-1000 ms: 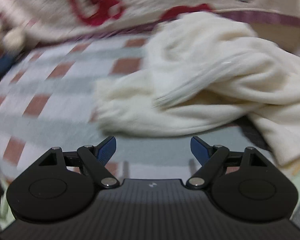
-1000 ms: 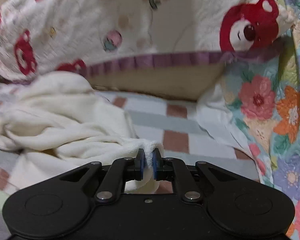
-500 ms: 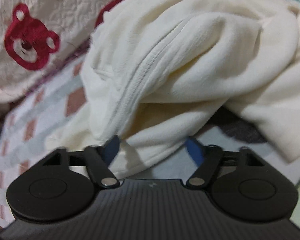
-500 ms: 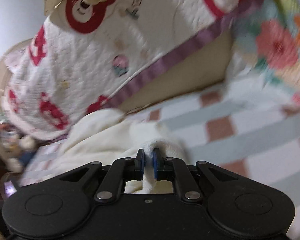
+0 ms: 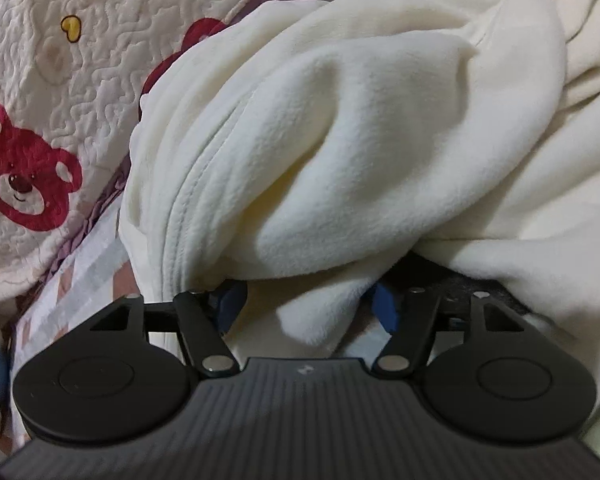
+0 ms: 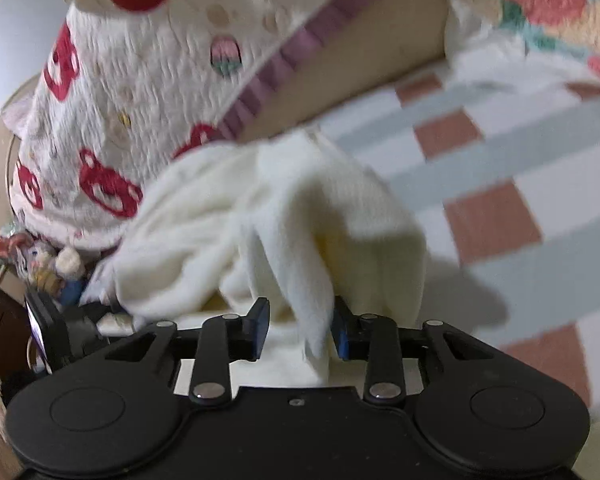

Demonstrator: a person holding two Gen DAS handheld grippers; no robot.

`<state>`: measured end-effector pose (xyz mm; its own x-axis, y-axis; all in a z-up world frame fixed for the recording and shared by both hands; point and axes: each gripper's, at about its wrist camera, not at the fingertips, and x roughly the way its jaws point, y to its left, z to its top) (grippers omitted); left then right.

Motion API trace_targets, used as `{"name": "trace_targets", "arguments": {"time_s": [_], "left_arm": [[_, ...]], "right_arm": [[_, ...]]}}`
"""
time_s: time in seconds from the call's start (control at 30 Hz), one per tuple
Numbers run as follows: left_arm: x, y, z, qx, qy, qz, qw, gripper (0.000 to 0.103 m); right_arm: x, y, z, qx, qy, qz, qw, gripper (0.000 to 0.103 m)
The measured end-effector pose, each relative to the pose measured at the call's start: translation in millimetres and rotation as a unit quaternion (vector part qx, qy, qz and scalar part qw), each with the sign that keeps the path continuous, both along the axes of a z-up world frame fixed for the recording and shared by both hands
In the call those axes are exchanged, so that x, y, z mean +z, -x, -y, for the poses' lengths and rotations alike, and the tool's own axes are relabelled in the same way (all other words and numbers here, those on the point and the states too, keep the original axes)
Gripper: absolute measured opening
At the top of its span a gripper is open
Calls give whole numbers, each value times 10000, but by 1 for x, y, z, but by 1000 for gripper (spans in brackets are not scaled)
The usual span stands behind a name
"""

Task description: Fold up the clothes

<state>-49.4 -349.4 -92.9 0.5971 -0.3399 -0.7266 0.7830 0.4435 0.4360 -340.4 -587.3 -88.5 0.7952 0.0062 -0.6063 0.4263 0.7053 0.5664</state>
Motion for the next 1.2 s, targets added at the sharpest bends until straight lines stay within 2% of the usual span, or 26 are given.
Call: {"name": "trace_targets", "arguments": {"time_s": [0.1, 0.13, 0.17, 0.2, 0.27, 0.37, 0.5, 0.53, 0.57, 0.6, 0.7, 0.87, 1.03, 1.2], "left_arm": [[-1, -4, 3, 100, -59, 122, 9999, 67], [0, -4, 4, 142, -79, 173, 9997, 62], [0, -4, 5, 195, -125, 235, 9995, 40], [-1, -4, 5, 243, -223, 316, 9990, 6], [4, 2, 4, 134, -274, 614, 9976, 7], [24, 16, -1, -114, -202, 1315, 9910, 7], [68, 4, -18, 312, 276, 1734, 9840, 7], [77, -2, -22, 406, 329, 1804, 9822, 7], [87, -8, -27, 498, 390, 1858, 9805, 7], [98, -14, -33, 587, 467, 1877, 9794, 7], [133, -23, -53, 813, 734, 2013, 9734, 7], [187, -29, -90, 1028, 1116, 2352, 9600, 6], [216, -45, -136, 1355, 1059, 2483, 9533, 7], [243, -71, -190, 1670, 646, 2694, 9462, 7]], "right_arm": [[-11, -8, -6, -24, 127, -256, 9996, 39], [-12, -11, -6, -43, 172, -291, 9994, 39], [-12, -12, -6, -65, 219, -274, 9994, 39], [-10, -13, -5, -85, 279, -229, 9993, 39], [-5, -15, -3, -114, 419, -123, 9990, 39], [-1, -15, 2, -81, 424, 34, 9991, 39], [1, -12, 5, -50, 311, 219, 9993, 37], [3, -11, 2, 25, 312, 310, 9990, 20], [7, -11, 0, 147, 253, 430, 9986, 12], [12, -11, -2, 347, 103, 601, 9975, 10], [34, -12, -17, 969, -224, 1039, 9896, 10], [66, -22, -65, 1901, -278, 1184, 9742, 10], [92, -43, -94, 2366, -112, 1206, 9640, 10], [115, -60, -112, 3027, -230, 1793, 9358, 10]]}}
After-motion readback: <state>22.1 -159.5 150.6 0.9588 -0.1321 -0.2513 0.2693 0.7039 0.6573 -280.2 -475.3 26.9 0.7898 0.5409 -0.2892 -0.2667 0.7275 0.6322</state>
